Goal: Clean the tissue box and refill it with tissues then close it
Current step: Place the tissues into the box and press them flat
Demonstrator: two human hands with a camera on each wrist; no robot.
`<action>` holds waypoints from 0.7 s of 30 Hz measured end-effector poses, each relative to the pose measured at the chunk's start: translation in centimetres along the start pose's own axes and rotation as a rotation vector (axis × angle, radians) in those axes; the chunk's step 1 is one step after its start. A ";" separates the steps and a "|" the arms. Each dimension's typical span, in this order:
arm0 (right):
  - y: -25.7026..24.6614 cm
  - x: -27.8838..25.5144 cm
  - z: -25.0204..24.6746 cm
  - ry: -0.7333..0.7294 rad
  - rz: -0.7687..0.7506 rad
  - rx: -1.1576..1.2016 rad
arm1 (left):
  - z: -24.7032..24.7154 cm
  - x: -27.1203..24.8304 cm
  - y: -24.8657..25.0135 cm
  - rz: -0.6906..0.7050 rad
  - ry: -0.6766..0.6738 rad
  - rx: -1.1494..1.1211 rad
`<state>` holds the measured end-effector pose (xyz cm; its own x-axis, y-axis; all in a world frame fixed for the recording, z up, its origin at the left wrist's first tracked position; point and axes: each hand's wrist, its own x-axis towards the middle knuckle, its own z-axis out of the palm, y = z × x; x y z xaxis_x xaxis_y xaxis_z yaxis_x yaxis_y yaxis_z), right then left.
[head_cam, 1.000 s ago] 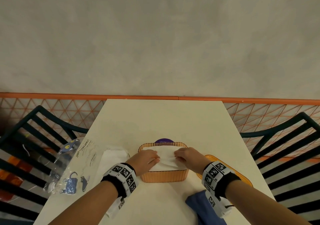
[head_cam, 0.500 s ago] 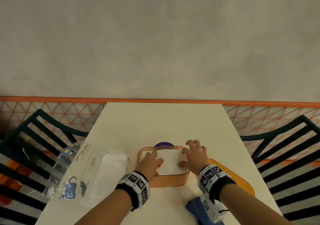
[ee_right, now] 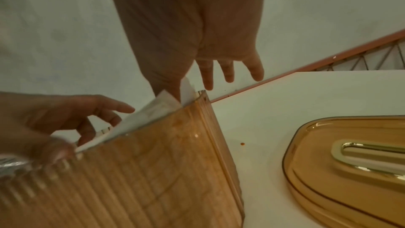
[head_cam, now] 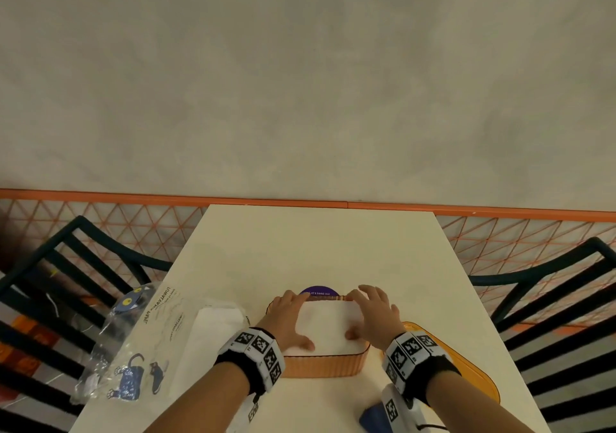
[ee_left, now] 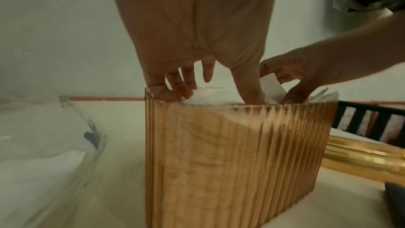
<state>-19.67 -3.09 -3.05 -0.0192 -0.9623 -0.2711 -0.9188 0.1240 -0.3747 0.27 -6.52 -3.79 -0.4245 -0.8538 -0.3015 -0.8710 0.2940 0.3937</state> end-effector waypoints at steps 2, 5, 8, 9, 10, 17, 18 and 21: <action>0.1 -0.3 0.4 0.039 -0.042 -0.056 | -0.3 0.1 -0.1 0.006 0.071 -0.096; 0.1 -0.8 0.8 0.081 -0.093 -0.122 | -0.4 0.0 0.1 0.066 0.195 -0.076; 0.0 -1.0 0.8 0.102 -0.137 -0.159 | -0.4 -0.3 0.4 0.099 0.287 0.030; -0.1 -1.1 0.7 0.103 -0.153 -0.175 | -0.3 -0.3 0.4 0.098 0.289 0.052; -0.1 -1.2 0.6 0.104 -0.167 -0.191 | -0.2 -0.3 0.4 0.093 0.284 0.068; 0.1 -1.3 0.9 0.128 -0.205 -0.216 | 0.2 -0.1 0.0 0.048 0.357 0.181; 0.1 -1.4 0.9 0.125 -0.205 -0.214 | 0.1 -0.1 0.0 0.042 0.371 0.197; 0.0 -1.4 0.4 0.092 -0.215 -0.217 | 0.2 0.0 0.0 0.045 0.381 0.241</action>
<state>-19.48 -1.62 -3.07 0.1579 -0.9800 -0.1213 -0.9682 -0.1295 -0.2140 0.21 -6.39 -3.93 -0.3811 -0.9219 0.0702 -0.9057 0.3875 0.1721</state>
